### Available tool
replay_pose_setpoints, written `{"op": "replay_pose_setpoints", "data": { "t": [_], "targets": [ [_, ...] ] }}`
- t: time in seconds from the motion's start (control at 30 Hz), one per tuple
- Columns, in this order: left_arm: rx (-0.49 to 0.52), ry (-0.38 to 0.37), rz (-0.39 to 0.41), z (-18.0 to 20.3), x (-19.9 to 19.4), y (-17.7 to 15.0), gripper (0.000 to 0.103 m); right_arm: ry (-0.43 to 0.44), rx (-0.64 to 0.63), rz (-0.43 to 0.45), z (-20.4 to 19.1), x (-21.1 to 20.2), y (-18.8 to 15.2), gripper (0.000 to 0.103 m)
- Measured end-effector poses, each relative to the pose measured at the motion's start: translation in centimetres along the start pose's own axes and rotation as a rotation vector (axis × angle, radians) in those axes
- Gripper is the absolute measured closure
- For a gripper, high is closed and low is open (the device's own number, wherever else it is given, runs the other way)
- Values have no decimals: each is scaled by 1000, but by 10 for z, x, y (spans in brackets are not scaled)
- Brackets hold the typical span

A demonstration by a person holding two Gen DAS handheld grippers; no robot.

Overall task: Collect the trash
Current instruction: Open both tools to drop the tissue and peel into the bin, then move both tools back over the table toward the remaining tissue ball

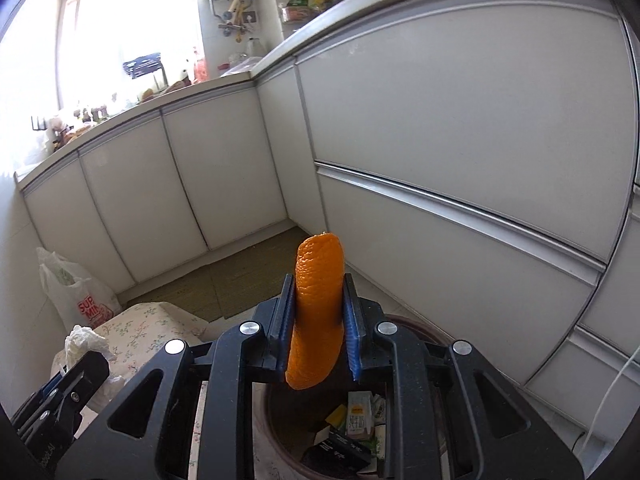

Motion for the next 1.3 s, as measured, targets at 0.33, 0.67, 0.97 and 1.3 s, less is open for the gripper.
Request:
{"op": "replay_pose_setpoints", "data": {
  "t": [0.33,0.67,0.97,1.3],
  "targets": [
    [72,-40,-81,67,39,-13,71,-65,114,-43,62,12,-8,81],
    [75,-17,-153,83,68,-24,63,-143,174,-45,93,14,-10,41],
    [55,12,-152,77,65,-22,55,-183,170,-68,97,12,-17,27],
    [34,53,-157,62,57,-19,38,-212,114,-80,80,10,-17,7]
  ]
}}
Point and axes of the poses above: each gripper's, at about its wrist camera, not at the fingertips, and x roughly the way its jaws point, z to its right, y to its top, the point moved 6 cm from there along x, roughly the way its jaws point, and after that the axes turned 14 degrees about y, right-handed, at the moved point
